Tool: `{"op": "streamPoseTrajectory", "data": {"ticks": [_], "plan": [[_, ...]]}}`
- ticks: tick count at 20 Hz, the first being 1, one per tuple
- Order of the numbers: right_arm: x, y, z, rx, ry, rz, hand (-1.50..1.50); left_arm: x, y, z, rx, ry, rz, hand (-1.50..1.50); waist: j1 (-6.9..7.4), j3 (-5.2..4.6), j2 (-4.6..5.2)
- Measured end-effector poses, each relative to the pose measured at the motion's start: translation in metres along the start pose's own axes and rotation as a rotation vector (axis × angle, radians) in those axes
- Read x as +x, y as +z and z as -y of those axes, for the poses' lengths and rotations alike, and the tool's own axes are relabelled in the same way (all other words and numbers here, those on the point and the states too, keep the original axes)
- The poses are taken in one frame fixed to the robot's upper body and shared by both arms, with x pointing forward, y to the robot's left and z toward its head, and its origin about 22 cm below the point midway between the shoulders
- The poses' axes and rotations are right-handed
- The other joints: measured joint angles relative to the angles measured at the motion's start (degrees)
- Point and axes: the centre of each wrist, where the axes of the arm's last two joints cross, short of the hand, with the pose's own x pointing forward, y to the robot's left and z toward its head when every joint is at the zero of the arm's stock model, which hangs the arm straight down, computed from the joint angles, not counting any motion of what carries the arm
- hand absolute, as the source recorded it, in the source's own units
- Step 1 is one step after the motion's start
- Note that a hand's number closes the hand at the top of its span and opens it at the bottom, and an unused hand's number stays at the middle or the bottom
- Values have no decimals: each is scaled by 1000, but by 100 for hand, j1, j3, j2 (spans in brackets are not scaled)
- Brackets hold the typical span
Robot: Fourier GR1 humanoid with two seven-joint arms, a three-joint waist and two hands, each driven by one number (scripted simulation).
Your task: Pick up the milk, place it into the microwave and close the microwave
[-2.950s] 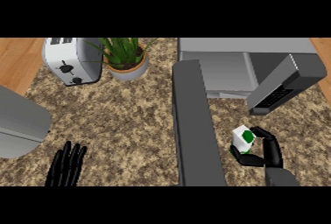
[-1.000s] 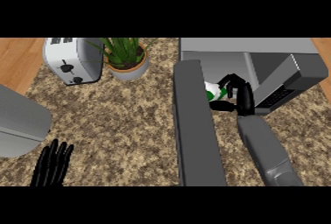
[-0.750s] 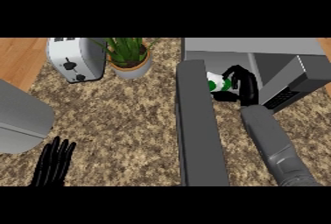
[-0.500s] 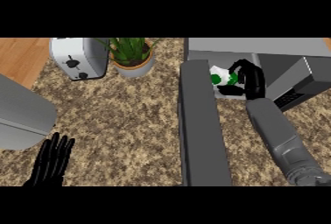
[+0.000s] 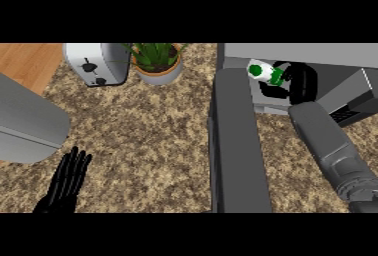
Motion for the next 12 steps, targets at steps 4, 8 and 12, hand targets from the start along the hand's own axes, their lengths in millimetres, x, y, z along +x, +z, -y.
{"op": "streamPoseTrajectory", "data": {"ticks": [4, 8, 12], "plan": [[-4, -3, 4, -1, 73, 8, -150, -2, -2, -1, -16, -18, -4, -150, 77, -1, 31], [-1, -3, 3, 16, 105, 19, -150, -4, -5, 5, -35, -25, -2, -150, 134, 3, 52], [1, -1, -1, 69, 83, 33, -150, -1, -7, 8, -44, -25, 3, -150, 142, 10, 53]]}}
